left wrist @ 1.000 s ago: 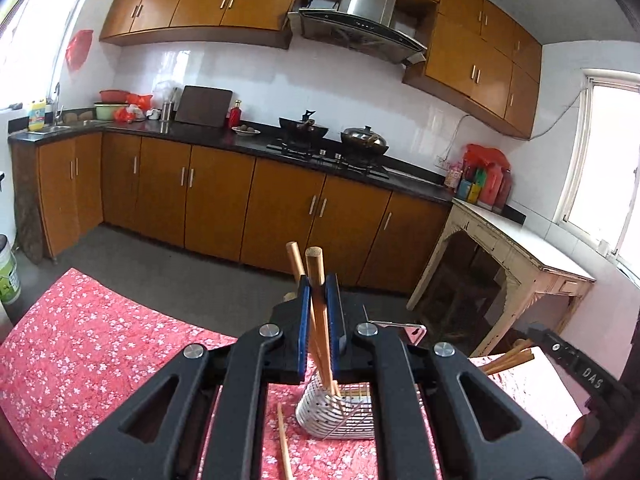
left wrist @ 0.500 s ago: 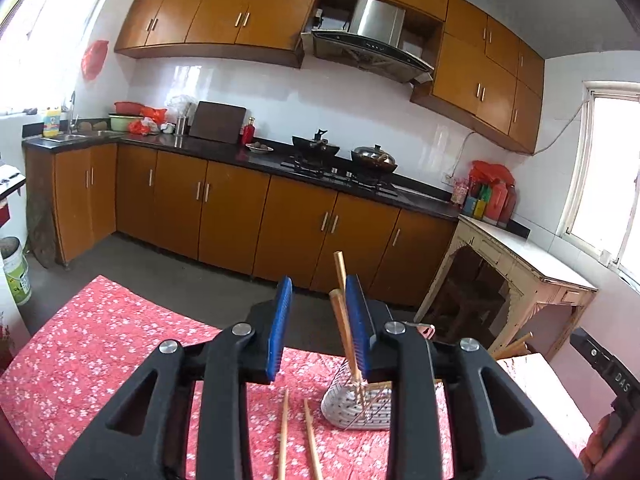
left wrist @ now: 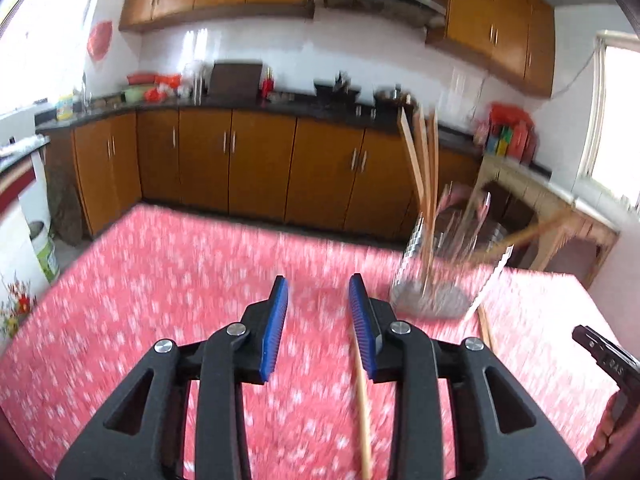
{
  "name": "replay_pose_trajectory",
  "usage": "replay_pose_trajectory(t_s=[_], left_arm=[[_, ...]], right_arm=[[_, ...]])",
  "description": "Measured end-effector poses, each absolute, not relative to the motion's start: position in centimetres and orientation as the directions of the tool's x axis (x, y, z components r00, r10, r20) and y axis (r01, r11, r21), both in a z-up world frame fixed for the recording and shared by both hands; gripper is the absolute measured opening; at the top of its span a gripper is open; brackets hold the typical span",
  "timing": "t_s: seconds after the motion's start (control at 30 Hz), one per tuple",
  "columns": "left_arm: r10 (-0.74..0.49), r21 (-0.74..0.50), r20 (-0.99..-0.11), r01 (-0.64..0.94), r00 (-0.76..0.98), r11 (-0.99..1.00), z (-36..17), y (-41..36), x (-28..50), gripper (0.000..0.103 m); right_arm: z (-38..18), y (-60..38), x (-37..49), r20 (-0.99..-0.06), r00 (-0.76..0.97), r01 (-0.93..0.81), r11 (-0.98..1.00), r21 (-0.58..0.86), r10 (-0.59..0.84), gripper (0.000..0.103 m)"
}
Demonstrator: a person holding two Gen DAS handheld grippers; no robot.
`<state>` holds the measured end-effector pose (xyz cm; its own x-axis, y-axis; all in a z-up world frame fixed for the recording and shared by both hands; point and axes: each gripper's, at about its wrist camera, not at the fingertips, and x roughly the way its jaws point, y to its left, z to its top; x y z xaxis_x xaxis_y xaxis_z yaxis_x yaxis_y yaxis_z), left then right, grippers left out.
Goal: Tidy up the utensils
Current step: 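Move both open grippers back over the loose chopsticks, then close the left gripper on a chopstick while the right gripper grasps another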
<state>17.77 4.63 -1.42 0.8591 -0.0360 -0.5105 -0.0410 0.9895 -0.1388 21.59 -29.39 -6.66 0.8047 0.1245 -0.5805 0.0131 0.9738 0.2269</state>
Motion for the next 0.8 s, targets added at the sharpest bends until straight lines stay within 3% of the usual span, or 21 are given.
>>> replay_pose_trajectory(t_s=[0.13, 0.4, 0.63, 0.8], left_arm=[[-0.046, -0.119, -0.604, -0.033, 0.795, 0.992, -5.1, 4.0, 18.4, 0.037], [-0.073, -0.112, -0.676, -0.005, 0.734, 0.994, -8.2, 3.3, 18.6, 0.038], [-0.105, -0.137, -0.708, 0.01, 0.698, 0.99, -9.5, 2.7, 18.7, 0.038], [-0.124, -0.134, -0.719, 0.039, 0.683, 0.99, -10.1, 1.5, 18.9, 0.038]], right_arm=[[-10.0, -27.8, 22.5, -0.658, 0.737, -0.002, 0.974, 0.228, 0.155, 0.035], [-13.1, -25.1, 23.7, -0.739, 0.647, -0.037, 0.976, 0.217, 0.189, 0.034], [-13.8, -24.0, 24.5, -0.762, 0.633, -0.04, 0.989, 0.144, 0.137, 0.025], [-13.9, -24.2, 24.6, -0.762, 0.638, -0.026, 0.992, 0.125, 0.113, 0.009]])
